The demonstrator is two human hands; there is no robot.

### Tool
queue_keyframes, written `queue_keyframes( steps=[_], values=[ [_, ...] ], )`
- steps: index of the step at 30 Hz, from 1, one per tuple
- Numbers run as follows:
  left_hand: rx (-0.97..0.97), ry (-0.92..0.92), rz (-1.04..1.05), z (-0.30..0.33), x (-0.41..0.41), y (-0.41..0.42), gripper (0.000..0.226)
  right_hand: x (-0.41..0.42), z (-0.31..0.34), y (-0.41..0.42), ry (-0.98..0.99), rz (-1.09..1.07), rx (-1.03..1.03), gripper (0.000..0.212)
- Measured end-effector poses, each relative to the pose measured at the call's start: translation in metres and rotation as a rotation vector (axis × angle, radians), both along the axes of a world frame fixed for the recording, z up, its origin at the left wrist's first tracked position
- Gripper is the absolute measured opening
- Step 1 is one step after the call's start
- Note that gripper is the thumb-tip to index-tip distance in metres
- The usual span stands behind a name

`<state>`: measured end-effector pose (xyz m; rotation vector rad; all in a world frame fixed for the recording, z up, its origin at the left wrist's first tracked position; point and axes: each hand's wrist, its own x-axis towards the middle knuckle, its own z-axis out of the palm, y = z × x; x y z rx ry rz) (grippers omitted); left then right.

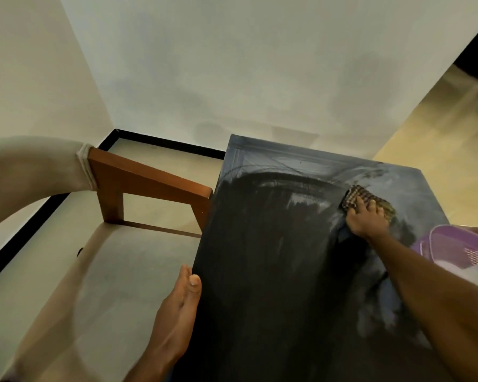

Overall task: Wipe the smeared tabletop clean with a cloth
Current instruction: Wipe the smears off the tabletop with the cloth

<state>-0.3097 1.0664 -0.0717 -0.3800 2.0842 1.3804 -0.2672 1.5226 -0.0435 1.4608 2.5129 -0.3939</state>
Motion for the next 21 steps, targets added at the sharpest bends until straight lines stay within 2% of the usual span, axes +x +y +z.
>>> queue_keyframes(
  steps=[2, 3, 5, 9, 12, 15, 18, 21],
  values=[
    [0.06, -0.047, 0.074, -0.006, -0.006, -0.003, 0.081, -0.016, 0.004, -0.035, 0.006, 0.095, 0.034, 0.059],
    [0.059, -0.039, 0.103, -0.009, -0.008, -0.003, 0.066, -0.029, 0.006, -0.06, 0.012, 0.21, 0.063, 0.058],
    [-0.003, 0.032, 0.135, -0.016, -0.005, -0.004, 0.056, -0.059, 0.006, -0.127, 0.04, 0.48, 0.123, 0.057],
    [-0.1, 0.119, 0.032, -0.012, -0.001, 0.002, 0.089, -0.1, -0.004, -0.271, 0.128, 0.868, 0.027, 0.059],
    [-0.151, 0.163, 0.02, -0.016, -0.011, 0.004, 0.105, -0.103, -0.005, -0.28, 0.117, 0.986, -0.06, 0.058],
    [-0.174, 0.198, -0.044, -0.021, -0.006, 0.001, 0.113, -0.091, -0.008, -0.211, 0.132, 0.884, 0.016, 0.059],
    [-0.126, 0.204, 0.075, -0.021, 0.002, 0.003, 0.12, -0.055, -0.007, -0.099, 0.082, 0.576, 0.114, 0.058],
    [-0.071, 0.185, 0.019, -0.02, 0.0, 0.002, 0.13, 0.008, -0.005, -0.006, 0.048, 0.216, 0.069, 0.058]
  ],
)
